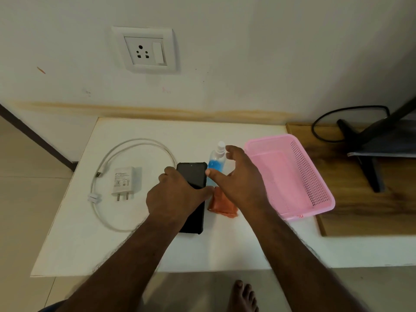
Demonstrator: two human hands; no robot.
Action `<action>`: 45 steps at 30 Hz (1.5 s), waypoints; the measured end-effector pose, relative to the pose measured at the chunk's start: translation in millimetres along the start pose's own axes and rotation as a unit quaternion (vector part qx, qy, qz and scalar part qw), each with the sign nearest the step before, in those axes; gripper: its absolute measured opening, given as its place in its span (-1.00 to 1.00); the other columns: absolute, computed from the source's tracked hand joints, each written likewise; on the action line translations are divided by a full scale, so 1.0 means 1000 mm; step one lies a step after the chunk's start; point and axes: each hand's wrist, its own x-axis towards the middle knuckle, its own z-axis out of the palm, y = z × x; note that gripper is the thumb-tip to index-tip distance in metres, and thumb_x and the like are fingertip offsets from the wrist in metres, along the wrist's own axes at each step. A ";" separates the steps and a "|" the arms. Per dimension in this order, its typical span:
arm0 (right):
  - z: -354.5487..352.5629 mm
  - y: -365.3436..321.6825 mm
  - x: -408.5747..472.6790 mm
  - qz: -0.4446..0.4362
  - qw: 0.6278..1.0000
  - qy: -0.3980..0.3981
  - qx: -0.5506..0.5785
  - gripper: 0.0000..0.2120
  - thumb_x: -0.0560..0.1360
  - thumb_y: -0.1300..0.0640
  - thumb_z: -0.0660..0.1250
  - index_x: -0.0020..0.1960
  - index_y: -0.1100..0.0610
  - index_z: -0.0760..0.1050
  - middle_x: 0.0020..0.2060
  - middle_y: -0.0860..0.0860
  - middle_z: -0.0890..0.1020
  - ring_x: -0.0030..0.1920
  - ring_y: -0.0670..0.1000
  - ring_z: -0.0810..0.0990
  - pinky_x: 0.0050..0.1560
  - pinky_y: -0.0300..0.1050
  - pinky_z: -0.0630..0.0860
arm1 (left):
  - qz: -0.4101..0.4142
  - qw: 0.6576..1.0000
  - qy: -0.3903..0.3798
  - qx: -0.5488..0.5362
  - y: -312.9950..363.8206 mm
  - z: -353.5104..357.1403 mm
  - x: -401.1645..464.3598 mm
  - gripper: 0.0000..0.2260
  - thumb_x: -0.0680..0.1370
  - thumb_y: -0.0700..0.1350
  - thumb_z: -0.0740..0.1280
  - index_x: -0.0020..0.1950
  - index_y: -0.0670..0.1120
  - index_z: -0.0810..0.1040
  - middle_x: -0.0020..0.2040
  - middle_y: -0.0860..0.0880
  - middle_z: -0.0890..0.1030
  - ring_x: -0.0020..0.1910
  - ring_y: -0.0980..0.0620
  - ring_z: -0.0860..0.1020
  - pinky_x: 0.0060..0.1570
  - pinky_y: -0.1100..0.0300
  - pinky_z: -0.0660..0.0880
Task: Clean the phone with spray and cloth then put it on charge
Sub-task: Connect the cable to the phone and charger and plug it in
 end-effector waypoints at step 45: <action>-0.018 0.012 0.011 0.030 0.998 0.042 -0.020 -0.21 0.40 -0.20 0.50 0.50 -0.06 0.22 0.44 -0.02 0.41 0.38 0.09 0.45 0.35 0.02 0.39 | 0.059 0.991 0.110 0.043 0.018 0.010 0.035 -0.18 0.40 0.57 0.02 0.23 -0.11 0.46 0.08 -0.15 0.48 0.01 -0.19 0.58 -0.21 0.04 0.39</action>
